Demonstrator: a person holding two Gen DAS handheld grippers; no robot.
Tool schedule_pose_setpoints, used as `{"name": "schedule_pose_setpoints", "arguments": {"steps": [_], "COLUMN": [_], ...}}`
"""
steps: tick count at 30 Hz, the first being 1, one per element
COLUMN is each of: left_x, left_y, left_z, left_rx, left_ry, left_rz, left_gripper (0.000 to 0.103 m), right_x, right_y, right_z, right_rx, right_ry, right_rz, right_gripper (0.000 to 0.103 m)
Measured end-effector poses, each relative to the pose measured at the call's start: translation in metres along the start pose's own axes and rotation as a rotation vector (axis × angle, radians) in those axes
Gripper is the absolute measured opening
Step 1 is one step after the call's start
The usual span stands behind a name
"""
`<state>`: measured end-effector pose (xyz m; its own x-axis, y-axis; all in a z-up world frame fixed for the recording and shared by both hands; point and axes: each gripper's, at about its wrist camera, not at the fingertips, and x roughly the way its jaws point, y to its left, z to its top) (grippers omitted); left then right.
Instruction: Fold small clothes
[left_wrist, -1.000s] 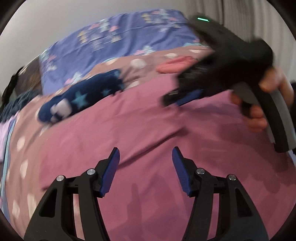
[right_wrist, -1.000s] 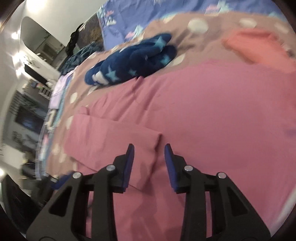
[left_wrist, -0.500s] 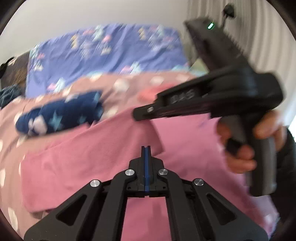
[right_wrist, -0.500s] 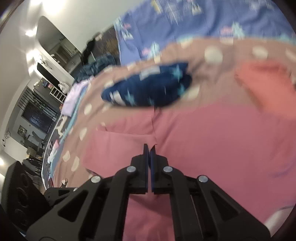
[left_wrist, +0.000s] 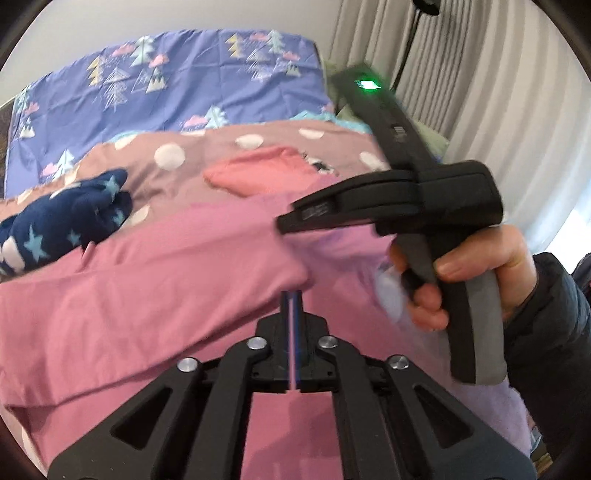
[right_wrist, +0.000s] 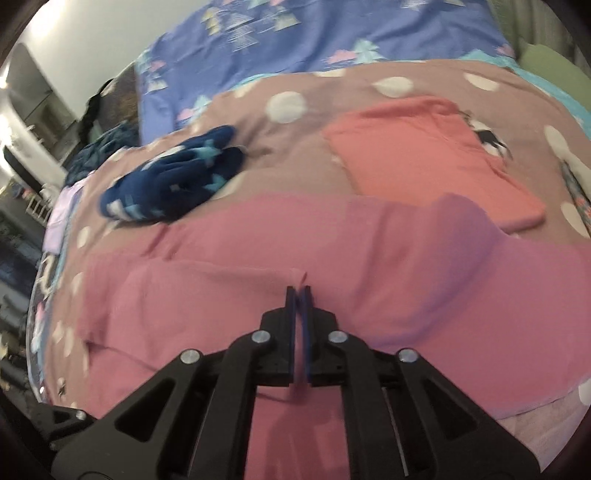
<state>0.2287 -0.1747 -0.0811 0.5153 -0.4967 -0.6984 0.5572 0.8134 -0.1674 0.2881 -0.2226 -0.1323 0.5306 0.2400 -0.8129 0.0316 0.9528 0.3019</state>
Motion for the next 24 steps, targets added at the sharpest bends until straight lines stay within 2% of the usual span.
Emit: {"name": "schedule_pose_setpoints", "arguments": {"steps": [1,2,3,4,6,8,10,11,12,13,14,16,17,20,22,24], "left_x": [-0.003,-0.014,-0.026,-0.034,-0.057,-0.074,-0.095,-0.102,-0.107,-0.112,-0.116,-0.119,-0.12,-0.113,-0.103,-0.093], "left_y": [0.007,0.016,0.021,0.028,0.049,0.075,0.108,0.12,0.137,0.158,0.169,0.185,0.191,0.195,0.197,0.202], "left_z": [-0.003,-0.008,-0.017,-0.022,-0.039,-0.055,-0.076,-0.082,-0.089,-0.096,-0.1,-0.103,-0.105,-0.102,-0.102,-0.109], "left_rx": [-0.01,-0.024,-0.028,-0.023,-0.007,-0.031,-0.101,-0.131,-0.167,-0.208,-0.228,-0.252,-0.259,-0.229,-0.207,-0.225], "left_ry": [0.001,-0.023,-0.05,-0.07,-0.09,-0.089,-0.071,-0.06,-0.045,-0.024,-0.009,0.02,0.032,0.052,0.066,0.092], "left_rz": [0.015,0.05,0.089,0.129,0.258,0.371,0.466,0.487,0.511,0.549,0.583,0.618,0.62,0.595,0.591,0.606], "left_gripper": [0.023,0.039,0.045,0.046,0.051,0.055,0.057,0.058,0.06,0.06,0.06,0.06,0.06,0.06,0.06,0.06], "right_x": [-0.002,-0.005,-0.009,-0.014,-0.023,-0.025,-0.022,-0.018,-0.015,-0.011,-0.005,-0.004,-0.012,-0.033,-0.032,-0.023], "right_y": [-0.007,-0.01,-0.013,-0.013,-0.01,-0.005,0.003,0.008,0.011,0.014,0.018,0.022,0.023,0.023,0.021,0.013], "right_z": [-0.002,-0.005,-0.008,-0.011,-0.024,-0.034,-0.043,-0.047,-0.048,-0.048,-0.046,-0.041,-0.038,-0.029,-0.027,-0.033], "right_rx": [0.022,0.034,0.042,0.043,0.023,0.012,-0.001,-0.011,-0.018,-0.021,-0.021,-0.013,0.015,0.036,0.027,0.022], "right_ry": [-0.014,-0.017,-0.017,-0.019,-0.01,0.024,0.053,0.063,0.067,0.069,0.068,0.066,0.032,-0.009,0.023,0.086], "right_rz": [0.006,0.023,0.047,0.063,0.114,0.152,0.165,0.169,0.168,0.161,0.138,0.12,0.118,0.087,0.042,-0.078], "right_gripper": [0.008,0.01,0.01,0.011,0.017,0.037,0.041,0.041,0.041,0.029,0.004,0.005,0.005,0.005,0.006,0.006]}}
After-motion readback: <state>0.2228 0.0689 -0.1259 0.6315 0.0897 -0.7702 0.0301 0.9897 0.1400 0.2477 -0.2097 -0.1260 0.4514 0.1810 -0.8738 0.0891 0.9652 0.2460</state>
